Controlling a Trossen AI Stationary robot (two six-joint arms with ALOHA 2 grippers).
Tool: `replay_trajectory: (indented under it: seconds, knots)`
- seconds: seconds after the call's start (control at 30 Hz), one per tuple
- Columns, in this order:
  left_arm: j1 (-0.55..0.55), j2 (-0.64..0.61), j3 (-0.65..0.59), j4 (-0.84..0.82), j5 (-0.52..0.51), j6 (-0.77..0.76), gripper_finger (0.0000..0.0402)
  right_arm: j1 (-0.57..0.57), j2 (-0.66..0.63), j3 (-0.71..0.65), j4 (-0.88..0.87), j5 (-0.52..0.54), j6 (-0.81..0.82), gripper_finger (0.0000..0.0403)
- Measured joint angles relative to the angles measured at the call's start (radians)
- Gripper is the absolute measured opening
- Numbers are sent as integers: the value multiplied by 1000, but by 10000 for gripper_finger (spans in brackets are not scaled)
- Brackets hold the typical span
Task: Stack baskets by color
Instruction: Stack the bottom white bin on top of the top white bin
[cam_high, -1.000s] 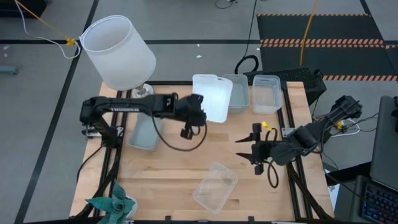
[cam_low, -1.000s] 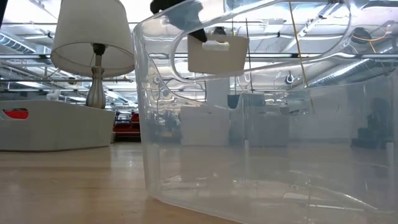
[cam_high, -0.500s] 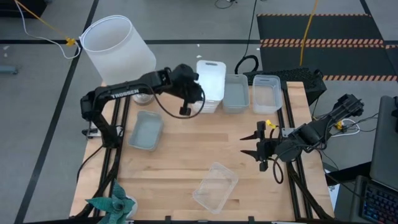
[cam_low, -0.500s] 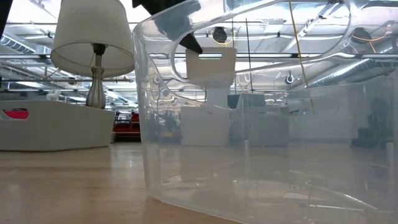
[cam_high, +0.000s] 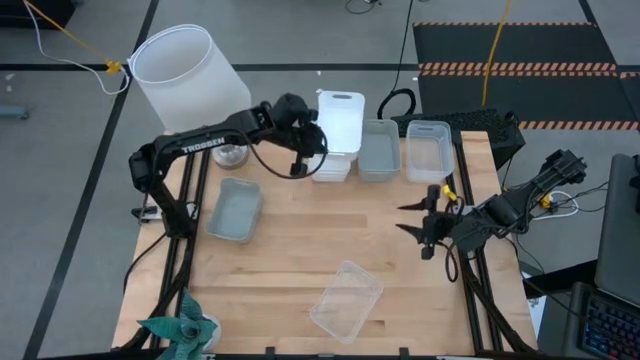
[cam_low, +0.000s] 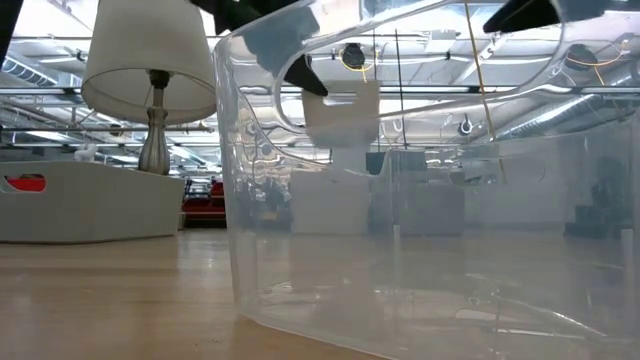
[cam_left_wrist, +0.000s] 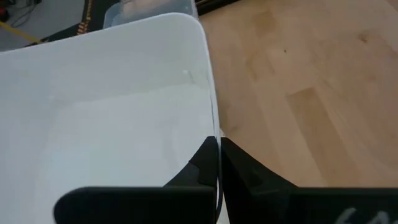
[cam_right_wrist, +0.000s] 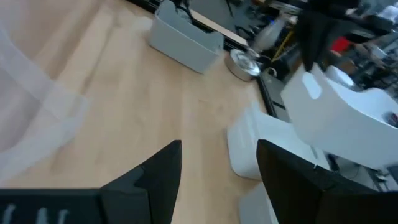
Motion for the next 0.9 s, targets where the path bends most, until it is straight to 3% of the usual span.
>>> replay_trajectory:
  seconds: [0.27,0.9]
  knots:
    - [27,1,-115,128,9,-9,4,-21,-38,-48,5,-4,-1,201]
    - [37,-3,-230,170,9,-64,6,-47,-39,-54,4,-6,1,201]
